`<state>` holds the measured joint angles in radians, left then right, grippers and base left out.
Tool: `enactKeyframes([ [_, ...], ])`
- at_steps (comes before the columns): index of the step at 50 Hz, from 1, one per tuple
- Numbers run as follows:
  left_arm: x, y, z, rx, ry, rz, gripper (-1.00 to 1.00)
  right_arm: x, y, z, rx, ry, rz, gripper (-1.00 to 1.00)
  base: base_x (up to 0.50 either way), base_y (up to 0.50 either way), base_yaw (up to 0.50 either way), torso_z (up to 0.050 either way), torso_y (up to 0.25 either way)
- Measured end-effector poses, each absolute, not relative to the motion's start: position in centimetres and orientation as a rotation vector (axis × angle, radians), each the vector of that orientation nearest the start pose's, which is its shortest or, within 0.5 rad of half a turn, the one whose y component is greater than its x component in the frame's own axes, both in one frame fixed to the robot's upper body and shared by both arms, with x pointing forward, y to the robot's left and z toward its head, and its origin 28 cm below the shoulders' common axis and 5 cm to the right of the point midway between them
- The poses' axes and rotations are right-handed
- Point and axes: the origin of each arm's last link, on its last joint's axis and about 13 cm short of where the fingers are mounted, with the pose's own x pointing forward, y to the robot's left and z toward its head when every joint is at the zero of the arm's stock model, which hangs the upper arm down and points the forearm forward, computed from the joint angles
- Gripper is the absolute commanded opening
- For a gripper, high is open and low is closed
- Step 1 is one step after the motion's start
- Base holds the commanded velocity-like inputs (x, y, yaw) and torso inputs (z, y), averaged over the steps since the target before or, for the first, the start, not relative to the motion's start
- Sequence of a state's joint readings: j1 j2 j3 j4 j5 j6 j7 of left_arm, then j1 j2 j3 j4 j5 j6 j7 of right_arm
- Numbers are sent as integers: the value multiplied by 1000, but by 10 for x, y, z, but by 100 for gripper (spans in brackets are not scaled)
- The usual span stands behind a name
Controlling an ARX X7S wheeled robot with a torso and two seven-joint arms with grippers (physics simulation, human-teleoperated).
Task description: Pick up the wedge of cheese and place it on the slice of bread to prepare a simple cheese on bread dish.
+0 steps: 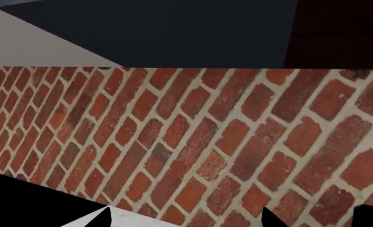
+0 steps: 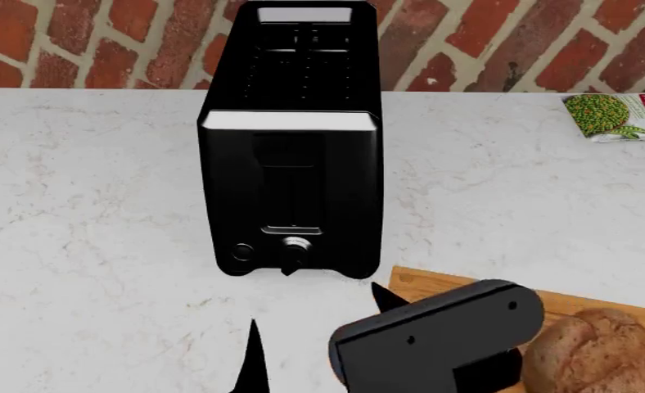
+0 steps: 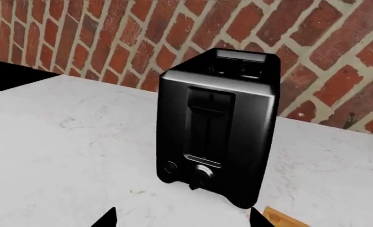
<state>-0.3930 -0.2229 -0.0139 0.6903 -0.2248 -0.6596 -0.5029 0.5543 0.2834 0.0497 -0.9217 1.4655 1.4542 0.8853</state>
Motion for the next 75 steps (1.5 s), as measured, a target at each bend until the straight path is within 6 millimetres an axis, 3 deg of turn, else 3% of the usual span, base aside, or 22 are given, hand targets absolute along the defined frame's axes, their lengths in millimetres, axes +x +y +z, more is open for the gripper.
enactKeyframes([
  [14,237,232,198,-29,-413,373,100,146,-72,209,-102,136,492,100,0,0,0,0,0],
  [39,237,233,198,-31,-414,376,100,131,-66,200,-162,241,624,100,0,0,0,0,0],
  [75,235,233,199,-43,-424,353,100,147,-49,166,-122,285,571,100,0,0,0,0,0],
])
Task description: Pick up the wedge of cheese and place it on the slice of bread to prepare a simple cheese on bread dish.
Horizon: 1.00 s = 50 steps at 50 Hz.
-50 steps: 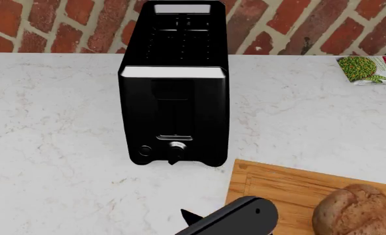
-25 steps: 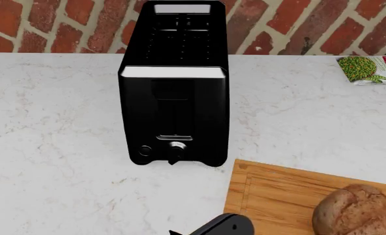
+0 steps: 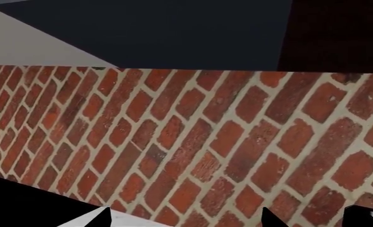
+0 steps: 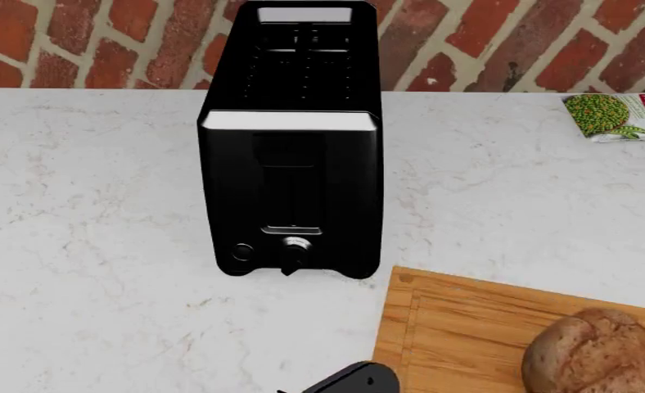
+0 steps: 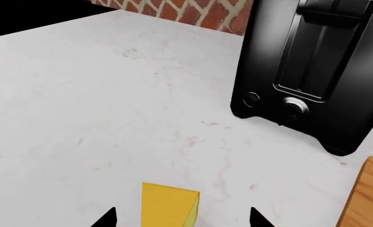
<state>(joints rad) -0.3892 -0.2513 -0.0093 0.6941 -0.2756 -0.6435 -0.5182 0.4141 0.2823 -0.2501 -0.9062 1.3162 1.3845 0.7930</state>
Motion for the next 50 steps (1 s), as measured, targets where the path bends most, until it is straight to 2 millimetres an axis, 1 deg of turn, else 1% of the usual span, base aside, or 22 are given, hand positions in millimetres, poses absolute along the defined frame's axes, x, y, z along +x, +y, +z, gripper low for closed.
enactKeyframes([
  [11,234,234,199,-47,-428,345,100,152,-41,157,-119,288,557,100,0,0,0,0,0],
  [32,233,234,199,-54,-434,336,100,155,-29,149,-102,301,589,100,0,0,0,0,0],
  [50,233,234,199,-59,-436,328,100,154,-27,139,-90,338,588,100,0,0,0,0,0],
])
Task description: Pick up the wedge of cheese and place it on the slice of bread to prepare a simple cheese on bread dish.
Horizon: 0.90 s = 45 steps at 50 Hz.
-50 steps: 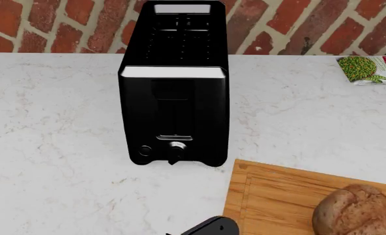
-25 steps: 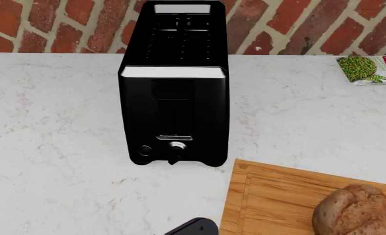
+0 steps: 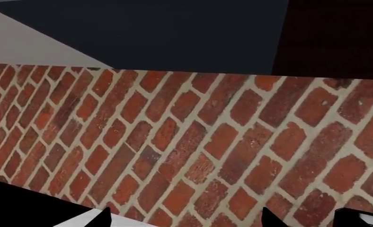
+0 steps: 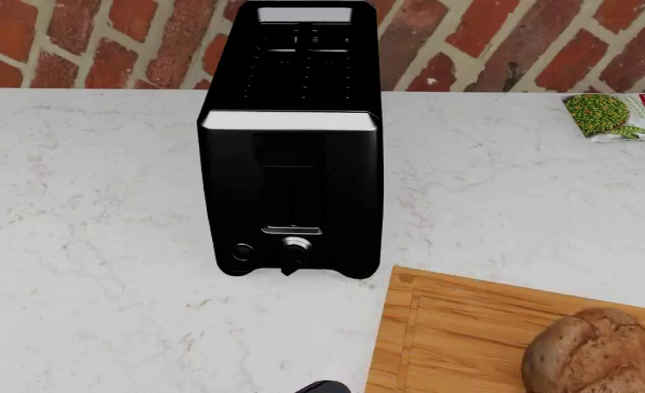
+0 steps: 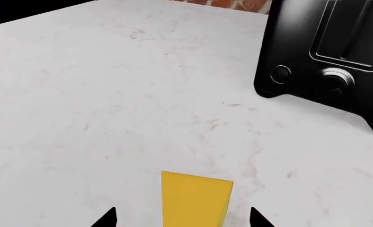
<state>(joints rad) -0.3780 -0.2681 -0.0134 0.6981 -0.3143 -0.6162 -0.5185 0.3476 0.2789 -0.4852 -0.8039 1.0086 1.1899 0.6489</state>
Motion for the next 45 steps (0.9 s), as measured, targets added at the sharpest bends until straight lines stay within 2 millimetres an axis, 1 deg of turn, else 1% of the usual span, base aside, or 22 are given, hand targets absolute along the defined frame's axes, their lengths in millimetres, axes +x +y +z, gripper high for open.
enactKeyframes([
  [10,232,234,199,-62,-437,327,100,153,-29,133,-80,355,574,100,0,0,0,0,0],
  [28,231,235,199,-70,-441,327,100,160,-30,125,-55,388,574,100,0,0,0,0,0],
  [29,231,235,199,-70,-441,327,100,160,-30,125,-55,389,575,-100,0,0,0,0,0],
  [36,231,235,199,-72,-442,327,100,160,-29,126,-64,384,570,-100,0,0,0,0,0],
  [45,231,235,199,-71,-442,328,100,157,-30,135,-113,356,558,-100,0,0,0,0,0],
])
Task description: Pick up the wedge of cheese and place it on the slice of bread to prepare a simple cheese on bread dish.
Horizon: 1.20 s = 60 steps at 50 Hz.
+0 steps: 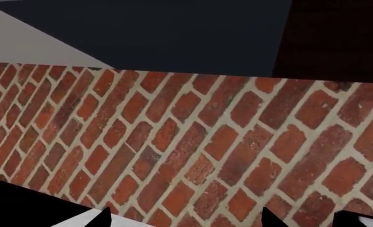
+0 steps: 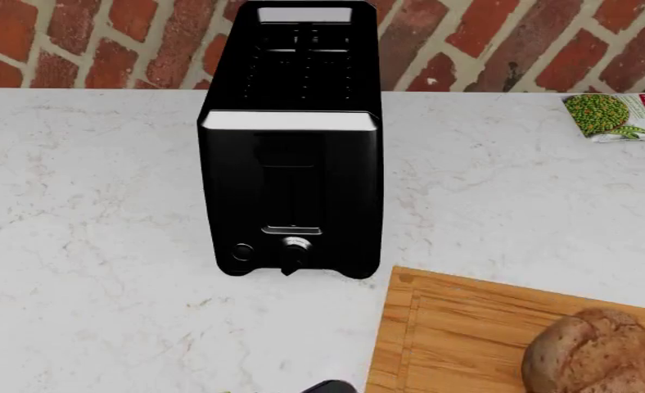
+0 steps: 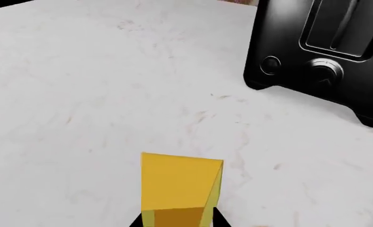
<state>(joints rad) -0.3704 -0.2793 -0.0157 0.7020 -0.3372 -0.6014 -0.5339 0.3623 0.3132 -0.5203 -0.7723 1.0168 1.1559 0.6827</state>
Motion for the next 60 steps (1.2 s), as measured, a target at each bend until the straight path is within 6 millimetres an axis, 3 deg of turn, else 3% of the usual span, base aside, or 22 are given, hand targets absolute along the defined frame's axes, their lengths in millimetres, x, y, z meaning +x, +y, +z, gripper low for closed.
enactKeyframes([
  [15,231,235,199,-69,-438,328,100,153,-43,169,-133,281,488,-100,0,0,0,0,0],
  [45,231,235,199,-73,-444,329,100,145,-109,264,5,164,231,-100,0,0,0,0,0],
  [60,230,234,199,-74,-445,327,100,143,-131,291,114,103,44,-100,0,0,0,0,0],
])
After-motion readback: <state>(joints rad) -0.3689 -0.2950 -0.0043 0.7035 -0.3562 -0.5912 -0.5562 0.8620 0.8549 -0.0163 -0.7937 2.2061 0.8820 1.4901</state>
